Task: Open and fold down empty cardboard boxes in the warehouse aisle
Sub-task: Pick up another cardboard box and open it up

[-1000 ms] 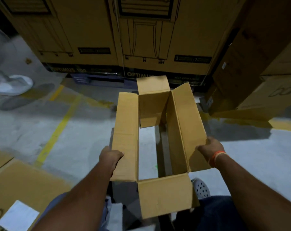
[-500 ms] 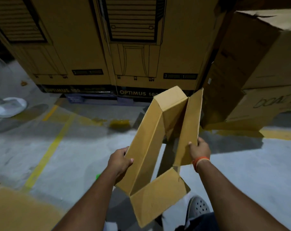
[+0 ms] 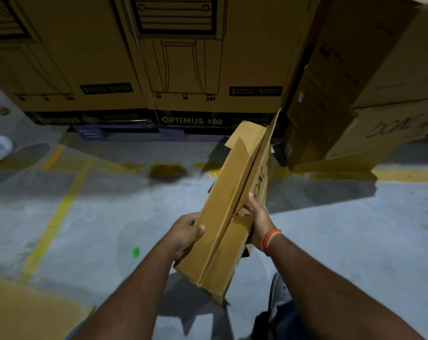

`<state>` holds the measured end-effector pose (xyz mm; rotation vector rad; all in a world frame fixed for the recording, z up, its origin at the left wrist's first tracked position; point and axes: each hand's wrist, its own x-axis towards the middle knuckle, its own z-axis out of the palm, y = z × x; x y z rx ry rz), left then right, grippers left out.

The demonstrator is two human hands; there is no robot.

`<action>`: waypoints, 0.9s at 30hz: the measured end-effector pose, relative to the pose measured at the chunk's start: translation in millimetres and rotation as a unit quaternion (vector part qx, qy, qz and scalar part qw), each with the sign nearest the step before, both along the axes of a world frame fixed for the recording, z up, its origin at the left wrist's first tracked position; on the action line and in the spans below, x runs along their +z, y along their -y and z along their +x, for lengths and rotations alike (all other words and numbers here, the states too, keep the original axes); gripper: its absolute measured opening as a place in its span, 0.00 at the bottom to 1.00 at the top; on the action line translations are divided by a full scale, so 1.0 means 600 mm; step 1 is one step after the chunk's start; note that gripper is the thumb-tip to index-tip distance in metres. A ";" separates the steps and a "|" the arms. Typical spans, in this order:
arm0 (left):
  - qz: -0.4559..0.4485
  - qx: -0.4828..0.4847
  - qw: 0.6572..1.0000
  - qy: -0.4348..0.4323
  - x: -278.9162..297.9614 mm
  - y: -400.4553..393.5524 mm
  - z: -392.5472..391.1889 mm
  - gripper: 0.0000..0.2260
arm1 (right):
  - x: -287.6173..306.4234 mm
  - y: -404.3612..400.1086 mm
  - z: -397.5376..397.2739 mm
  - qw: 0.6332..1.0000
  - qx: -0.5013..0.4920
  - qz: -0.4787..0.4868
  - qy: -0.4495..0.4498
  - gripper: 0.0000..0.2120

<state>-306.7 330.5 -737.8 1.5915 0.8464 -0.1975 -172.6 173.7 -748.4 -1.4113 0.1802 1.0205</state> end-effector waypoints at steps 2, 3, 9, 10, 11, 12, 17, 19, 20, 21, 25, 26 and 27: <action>-0.006 -0.009 1.000 0.006 0.009 0.008 -0.002 0.10 | -0.003 0.001 -0.019 0.999 -0.010 0.025 -0.036 0.35; -0.009 -0.012 1.000 0.011 0.012 0.014 0.000 0.11 | -0.001 0.000 -0.030 0.998 -0.010 0.030 -0.048 0.36; -0.064 -0.055 0.992 0.096 -0.016 0.068 0.020 0.17 | -0.027 -0.028 -0.121 0.997 -0.041 0.043 0.039 0.31; -0.047 -0.053 0.992 0.109 -0.024 0.072 0.025 0.17 | -0.057 -0.028 -0.127 0.996 -0.047 0.040 0.057 0.35; -0.036 -0.050 0.991 0.121 -0.029 0.074 0.030 0.16 | -0.087 -0.021 -0.128 0.995 -0.041 0.035 0.087 0.38; -0.030 -0.047 0.990 0.131 -0.029 0.077 0.035 0.15 | -0.102 -0.020 -0.128 0.993 -0.040 0.020 0.112 0.40; -0.085 -0.034 0.978 0.187 -0.018 0.075 0.052 0.14 | -0.039 -0.021 -0.122 0.942 0.055 -0.132 0.305 0.33; -0.117 -0.010 0.969 0.218 -0.029 0.055 0.037 0.18 | -0.044 -0.029 -0.105 0.917 0.092 -0.163 0.353 0.29; -0.117 0.007 0.966 0.230 -0.039 0.042 0.021 0.20 | -0.046 -0.037 -0.101 0.907 0.126 -0.161 0.369 0.28; -0.110 0.031 0.965 0.236 -0.050 0.027 0.003 0.23 | -0.050 -0.046 -0.102 0.899 0.162 -0.152 0.378 0.26; -0.114 0.184 0.959 0.184 -0.119 -0.031 -0.068 0.20 | -0.084 -0.080 -0.111 0.877 0.298 -0.111 0.361 0.25; -0.100 0.204 0.961 0.156 -0.141 -0.043 -0.084 0.16 | -0.092 -0.083 -0.114 0.873 0.320 -0.114 0.351 0.25; -0.063 0.217 0.967 0.117 -0.163 -0.054 -0.097 0.13 | -0.102 -0.084 -0.117 0.870 0.335 -0.124 0.339 0.24</action>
